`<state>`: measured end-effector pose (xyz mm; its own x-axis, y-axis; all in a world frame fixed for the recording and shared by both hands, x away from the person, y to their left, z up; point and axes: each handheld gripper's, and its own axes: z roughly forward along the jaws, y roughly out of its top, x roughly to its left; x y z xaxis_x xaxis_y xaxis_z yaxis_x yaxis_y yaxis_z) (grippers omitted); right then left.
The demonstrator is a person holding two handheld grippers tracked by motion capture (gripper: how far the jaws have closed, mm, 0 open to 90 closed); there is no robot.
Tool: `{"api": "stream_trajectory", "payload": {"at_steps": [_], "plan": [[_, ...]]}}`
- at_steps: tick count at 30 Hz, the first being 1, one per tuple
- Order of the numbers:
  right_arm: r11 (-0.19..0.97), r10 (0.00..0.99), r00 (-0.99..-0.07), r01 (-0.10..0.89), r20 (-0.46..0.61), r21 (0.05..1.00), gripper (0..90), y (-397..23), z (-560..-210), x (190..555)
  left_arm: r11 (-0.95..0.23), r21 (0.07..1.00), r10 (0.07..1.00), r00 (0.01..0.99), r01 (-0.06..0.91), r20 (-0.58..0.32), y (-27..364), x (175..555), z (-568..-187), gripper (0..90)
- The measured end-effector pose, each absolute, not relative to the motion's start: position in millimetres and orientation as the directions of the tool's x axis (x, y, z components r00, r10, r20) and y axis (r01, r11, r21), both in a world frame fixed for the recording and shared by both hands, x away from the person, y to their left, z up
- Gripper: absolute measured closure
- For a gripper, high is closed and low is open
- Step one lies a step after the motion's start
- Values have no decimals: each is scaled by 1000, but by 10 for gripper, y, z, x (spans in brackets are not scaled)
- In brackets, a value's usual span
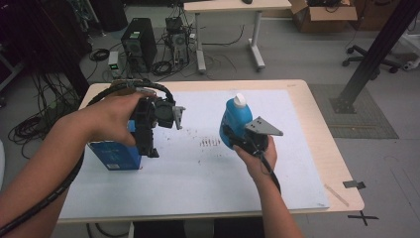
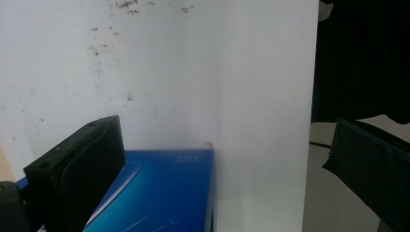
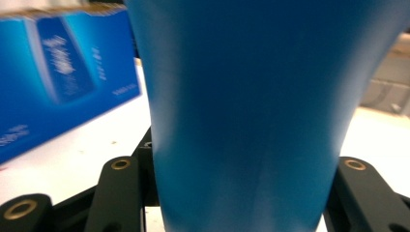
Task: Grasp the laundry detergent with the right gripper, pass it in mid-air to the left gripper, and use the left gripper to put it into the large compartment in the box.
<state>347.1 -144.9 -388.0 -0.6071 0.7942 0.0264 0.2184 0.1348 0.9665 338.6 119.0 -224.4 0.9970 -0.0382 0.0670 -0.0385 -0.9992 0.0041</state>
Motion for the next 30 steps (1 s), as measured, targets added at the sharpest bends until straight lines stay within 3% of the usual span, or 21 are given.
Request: {"api": "stream_trajectory", "payload": {"at_steps": [11,16,23,30], "plan": [[307,537,-842,139,-51,941,454,-1583,-3371,3254,-998,2,-65,996,-65,58,1016,3447,-2142,2],[343,464,-884,120,-58,932,454,-1567,-3387,3203,-998,1,-68,996,-69,55,962,3461,-2117,2],[356,276,-961,80,-23,931,452,-1486,-3585,3215,-996,3,-83,995,-84,49,863,3458,-2089,2],[364,211,-977,68,-11,929,452,-1360,-3743,3232,-995,2,-97,994,-97,41,785,3434,-2093,2]]}}
